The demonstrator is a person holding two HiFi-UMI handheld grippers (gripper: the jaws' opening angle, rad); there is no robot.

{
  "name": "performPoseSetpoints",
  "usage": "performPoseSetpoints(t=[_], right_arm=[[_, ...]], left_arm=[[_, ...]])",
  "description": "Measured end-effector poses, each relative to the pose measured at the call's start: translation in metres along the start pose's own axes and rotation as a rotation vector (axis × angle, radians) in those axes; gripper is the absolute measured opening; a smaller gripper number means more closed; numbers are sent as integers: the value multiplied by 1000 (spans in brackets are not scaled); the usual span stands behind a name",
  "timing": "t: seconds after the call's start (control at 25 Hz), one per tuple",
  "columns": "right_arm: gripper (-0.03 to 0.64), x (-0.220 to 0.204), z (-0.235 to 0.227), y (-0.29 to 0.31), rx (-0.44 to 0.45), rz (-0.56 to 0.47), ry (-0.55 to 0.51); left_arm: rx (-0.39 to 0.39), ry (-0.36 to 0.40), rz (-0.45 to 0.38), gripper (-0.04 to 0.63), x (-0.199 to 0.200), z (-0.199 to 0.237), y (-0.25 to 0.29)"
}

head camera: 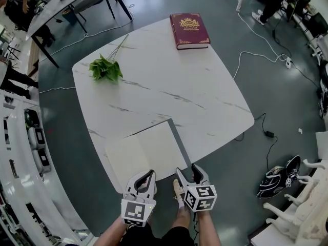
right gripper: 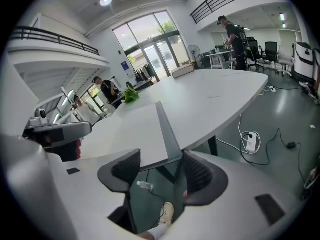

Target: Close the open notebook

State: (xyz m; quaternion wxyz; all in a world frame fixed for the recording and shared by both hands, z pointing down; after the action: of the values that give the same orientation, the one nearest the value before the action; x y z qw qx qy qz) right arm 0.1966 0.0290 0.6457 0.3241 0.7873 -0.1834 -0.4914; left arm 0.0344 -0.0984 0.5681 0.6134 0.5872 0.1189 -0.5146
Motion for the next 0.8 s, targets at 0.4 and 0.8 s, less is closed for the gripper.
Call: performPoseSetpoints(t=[0.4, 0.8], right_arm=[[158, 7, 2, -13, -62, -19, -51], [65, 21, 14, -31, -112, -41, -110]], left_arm=[[0, -8, -40, 25, 1, 0, -6], [32, -11, -62, 25, 11, 1, -31]])
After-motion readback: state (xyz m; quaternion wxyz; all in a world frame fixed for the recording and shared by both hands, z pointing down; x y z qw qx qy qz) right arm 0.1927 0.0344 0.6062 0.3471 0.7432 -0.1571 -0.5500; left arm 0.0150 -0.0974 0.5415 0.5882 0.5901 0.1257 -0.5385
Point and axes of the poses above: the fingertips, and each gripper's own axes: y forward along the fingers, z to its left, x out of its top, the point moved 10 cm from there along -y, backward along the fingers, and after that the axes turned 10 degrees about -y, right-handed, at the moved point
